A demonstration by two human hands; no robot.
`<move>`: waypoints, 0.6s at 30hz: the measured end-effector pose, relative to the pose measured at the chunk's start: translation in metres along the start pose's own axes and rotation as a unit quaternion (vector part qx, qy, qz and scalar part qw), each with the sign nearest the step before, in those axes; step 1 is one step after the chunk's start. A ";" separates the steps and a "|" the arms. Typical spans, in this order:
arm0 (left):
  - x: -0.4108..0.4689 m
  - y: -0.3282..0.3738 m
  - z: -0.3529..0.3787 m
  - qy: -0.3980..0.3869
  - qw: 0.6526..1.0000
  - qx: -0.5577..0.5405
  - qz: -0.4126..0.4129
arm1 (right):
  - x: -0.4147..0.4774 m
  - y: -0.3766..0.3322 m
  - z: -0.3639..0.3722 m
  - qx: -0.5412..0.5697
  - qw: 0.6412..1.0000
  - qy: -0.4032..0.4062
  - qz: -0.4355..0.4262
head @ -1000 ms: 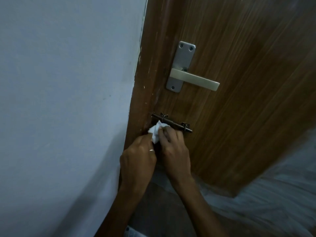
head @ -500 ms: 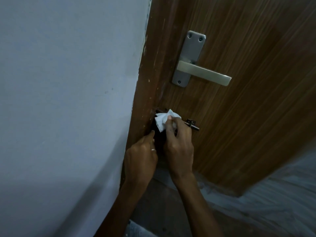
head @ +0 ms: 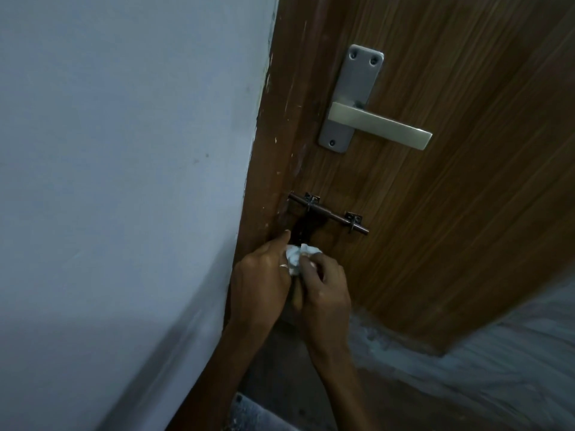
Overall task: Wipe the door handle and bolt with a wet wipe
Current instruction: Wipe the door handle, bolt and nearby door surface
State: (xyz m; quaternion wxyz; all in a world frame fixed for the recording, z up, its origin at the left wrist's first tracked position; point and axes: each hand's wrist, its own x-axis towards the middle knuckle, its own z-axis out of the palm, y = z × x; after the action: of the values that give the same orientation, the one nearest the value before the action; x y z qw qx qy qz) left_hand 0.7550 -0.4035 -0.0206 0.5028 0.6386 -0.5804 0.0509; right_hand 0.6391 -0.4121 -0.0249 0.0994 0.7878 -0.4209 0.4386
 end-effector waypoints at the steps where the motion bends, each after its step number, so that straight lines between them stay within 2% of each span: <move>1: 0.000 0.002 -0.002 0.031 0.999 -0.003 0.019 | 0.009 -0.005 -0.007 0.001 1.000 0.030 -0.006; 4: 0.001 0.012 -0.013 0.037 0.999 -0.001 0.003 | 0.044 -0.018 -0.012 0.004 0.998 0.064 -0.018; 6: 0.002 0.015 -0.015 0.021 0.999 0.011 -0.033 | 0.052 -0.020 -0.002 -0.009 0.999 0.027 -0.018; 9: -0.001 0.009 -0.013 0.029 0.999 0.029 -0.008 | 0.039 -0.018 0.009 -0.011 1.000 -0.025 -0.011; 12: -0.001 0.006 -0.015 0.013 0.999 0.033 -0.009 | 0.037 -0.019 0.004 -0.005 0.999 -0.042 0.006; 15: 0.005 0.000 -0.010 -0.055 0.995 0.017 -0.081 | 0.043 -0.022 -0.018 0.023 0.999 -0.018 0.024; 17: 0.008 -0.002 -0.007 -0.064 0.995 0.021 -0.078 | 0.049 -0.025 -0.042 0.040 0.999 0.027 0.024; 18: 0.007 -0.001 -0.008 -0.045 0.997 0.010 -0.056 | 0.054 -0.028 -0.055 0.039 0.998 0.051 0.017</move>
State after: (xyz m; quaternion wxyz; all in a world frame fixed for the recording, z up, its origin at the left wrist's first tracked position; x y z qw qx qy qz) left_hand 0.7620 -0.4028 -0.0127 0.4719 0.6767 -0.5651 -0.0002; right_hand 0.6411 -0.3973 0.0556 0.0824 0.7604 -0.4108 0.4962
